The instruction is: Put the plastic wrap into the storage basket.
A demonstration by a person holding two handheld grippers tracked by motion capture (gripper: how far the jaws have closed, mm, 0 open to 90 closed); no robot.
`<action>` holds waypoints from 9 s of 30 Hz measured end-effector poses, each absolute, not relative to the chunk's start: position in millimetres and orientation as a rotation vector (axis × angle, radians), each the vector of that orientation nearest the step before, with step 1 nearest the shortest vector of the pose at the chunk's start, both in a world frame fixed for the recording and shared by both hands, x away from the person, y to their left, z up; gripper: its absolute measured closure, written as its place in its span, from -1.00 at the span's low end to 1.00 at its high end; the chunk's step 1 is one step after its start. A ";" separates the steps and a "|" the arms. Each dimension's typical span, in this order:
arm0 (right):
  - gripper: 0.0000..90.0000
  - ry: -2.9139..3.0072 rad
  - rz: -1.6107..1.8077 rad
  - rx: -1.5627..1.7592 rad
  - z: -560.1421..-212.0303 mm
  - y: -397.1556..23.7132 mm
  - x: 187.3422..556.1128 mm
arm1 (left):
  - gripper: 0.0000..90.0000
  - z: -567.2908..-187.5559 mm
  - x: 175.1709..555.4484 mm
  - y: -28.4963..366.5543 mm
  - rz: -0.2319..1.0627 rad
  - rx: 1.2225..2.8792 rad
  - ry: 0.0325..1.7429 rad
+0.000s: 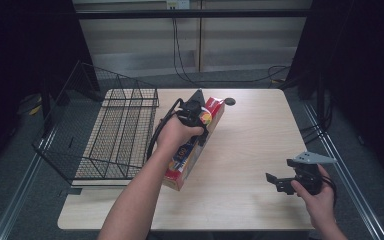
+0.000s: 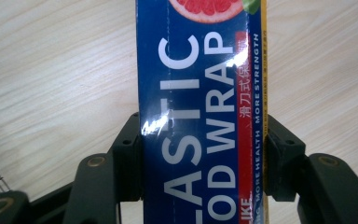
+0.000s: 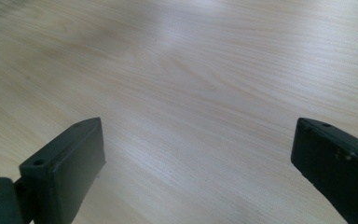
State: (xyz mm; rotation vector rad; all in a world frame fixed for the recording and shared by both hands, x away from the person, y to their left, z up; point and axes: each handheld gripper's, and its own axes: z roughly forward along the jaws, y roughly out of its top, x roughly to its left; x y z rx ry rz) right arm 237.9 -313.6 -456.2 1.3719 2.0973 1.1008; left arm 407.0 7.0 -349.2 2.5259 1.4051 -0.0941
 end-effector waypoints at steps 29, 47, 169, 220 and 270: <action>-0.95 2.122 1.122 1.349 -457.5 -311.8 238.4 | -0.02 -313.8 418.7 34.7 -0.091 2.476 1.504; -0.95 2.127 1.120 1.347 -457.2 -311.1 237.7 | -0.02 -291.9 424.9 56.8 -0.068 2.440 1.570; -0.95 2.180 1.093 1.310 -462.7 -301.9 238.2 | -0.02 -247.6 443.3 198.4 0.120 2.182 1.902; -0.95 2.206 1.073 1.297 -467.2 -295.2 240.0 | -0.02 -247.0 451.3 249.6 0.123 2.102 1.998; -0.95 2.211 1.064 1.294 -468.5 -290.8 240.5 | -0.04 -277.9 449.1 276.7 0.123 2.068 2.116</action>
